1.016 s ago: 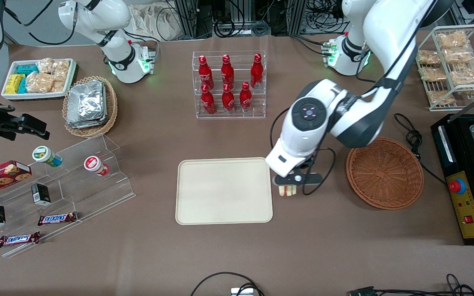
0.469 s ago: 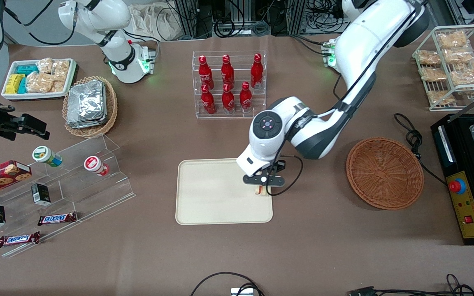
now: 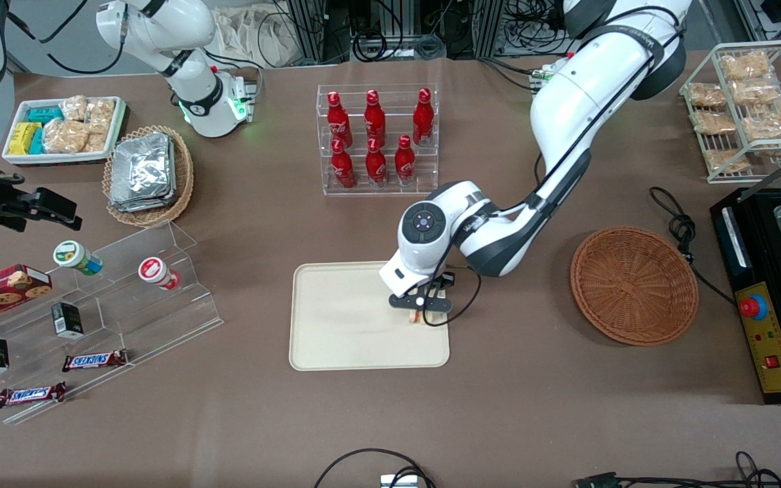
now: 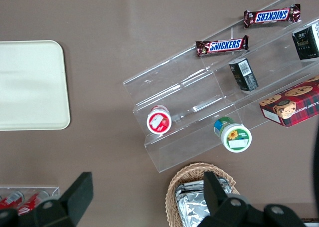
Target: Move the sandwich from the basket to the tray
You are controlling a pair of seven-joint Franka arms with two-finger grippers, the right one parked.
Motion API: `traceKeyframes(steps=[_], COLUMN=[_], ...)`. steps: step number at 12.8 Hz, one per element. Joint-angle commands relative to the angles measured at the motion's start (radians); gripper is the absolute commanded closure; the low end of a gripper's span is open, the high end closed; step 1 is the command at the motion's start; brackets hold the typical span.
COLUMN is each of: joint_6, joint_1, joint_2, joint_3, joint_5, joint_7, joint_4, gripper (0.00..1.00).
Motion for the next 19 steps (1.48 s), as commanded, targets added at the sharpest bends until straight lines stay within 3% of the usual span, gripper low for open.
traceKeyframes(steps=[1,4,7,8,10,14,19], joint_6=[0.012,0.016,0.016,0.016,0.016,0.003,-0.128], joint_1=[-0.049,-0.051,-0.051,-0.051,-0.051,-0.049,0.021], joint_2=[0.040,0.049,0.051,0.051,0.055,0.036,-0.095], joint_3=[0.037,0.037,0.037,0.037,0.037,0.037,0.036], joint_5=[0.020,0.020,0.020,0.020,0.022,0.022,0.006], joint_7=[-0.022,-0.024,-0.024,-0.024,-0.025,-0.056,-0.112], joint_4=[0.058,0.057,0.053,0.052,0.047,0.056,0.058], gripper=[0.99,0.97,0.71,0.52,0.02,0.00,0.00])
